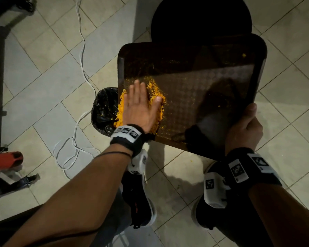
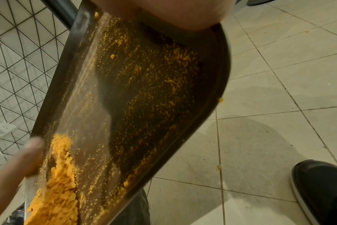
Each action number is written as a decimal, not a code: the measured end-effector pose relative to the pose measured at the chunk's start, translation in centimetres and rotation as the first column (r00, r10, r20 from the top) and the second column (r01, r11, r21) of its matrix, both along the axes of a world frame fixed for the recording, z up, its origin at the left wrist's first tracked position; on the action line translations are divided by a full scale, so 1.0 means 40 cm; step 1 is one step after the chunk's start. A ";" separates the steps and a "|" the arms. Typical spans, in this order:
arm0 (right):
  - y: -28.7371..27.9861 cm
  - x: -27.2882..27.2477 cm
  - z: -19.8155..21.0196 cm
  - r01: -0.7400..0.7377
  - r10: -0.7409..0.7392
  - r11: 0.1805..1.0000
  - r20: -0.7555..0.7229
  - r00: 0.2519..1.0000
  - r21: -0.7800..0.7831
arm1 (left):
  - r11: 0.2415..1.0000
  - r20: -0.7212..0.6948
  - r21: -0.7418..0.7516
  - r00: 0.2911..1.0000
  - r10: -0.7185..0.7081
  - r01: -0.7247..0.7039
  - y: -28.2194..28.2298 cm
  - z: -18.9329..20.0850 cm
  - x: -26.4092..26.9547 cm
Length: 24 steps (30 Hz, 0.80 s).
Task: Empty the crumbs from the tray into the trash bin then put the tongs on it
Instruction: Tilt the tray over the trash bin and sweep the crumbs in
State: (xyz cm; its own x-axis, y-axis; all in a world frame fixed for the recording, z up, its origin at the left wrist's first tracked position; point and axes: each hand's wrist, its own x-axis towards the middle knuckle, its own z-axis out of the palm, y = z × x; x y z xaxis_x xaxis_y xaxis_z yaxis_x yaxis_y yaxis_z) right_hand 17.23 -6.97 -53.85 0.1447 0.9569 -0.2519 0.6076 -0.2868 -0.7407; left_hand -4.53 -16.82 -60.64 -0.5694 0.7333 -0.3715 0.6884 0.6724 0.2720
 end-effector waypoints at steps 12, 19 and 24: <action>-0.002 -0.002 0.016 -0.007 0.007 1.000 -0.015 1.000 -0.027 | 0.985 -0.025 -0.173 1.000 -0.007 0.003 -0.065 -0.075 0.044; -0.004 -0.012 0.019 -0.015 0.014 0.999 -0.032 0.999 -0.042 | 0.997 0.002 0.029 0.997 -0.078 0.078 -0.035 -0.001 0.118; 0.003 -0.008 0.030 -0.035 0.035 0.999 -0.015 0.999 -0.038 | 0.980 -0.022 -0.103 0.985 -0.171 0.168 -0.073 -0.054 0.171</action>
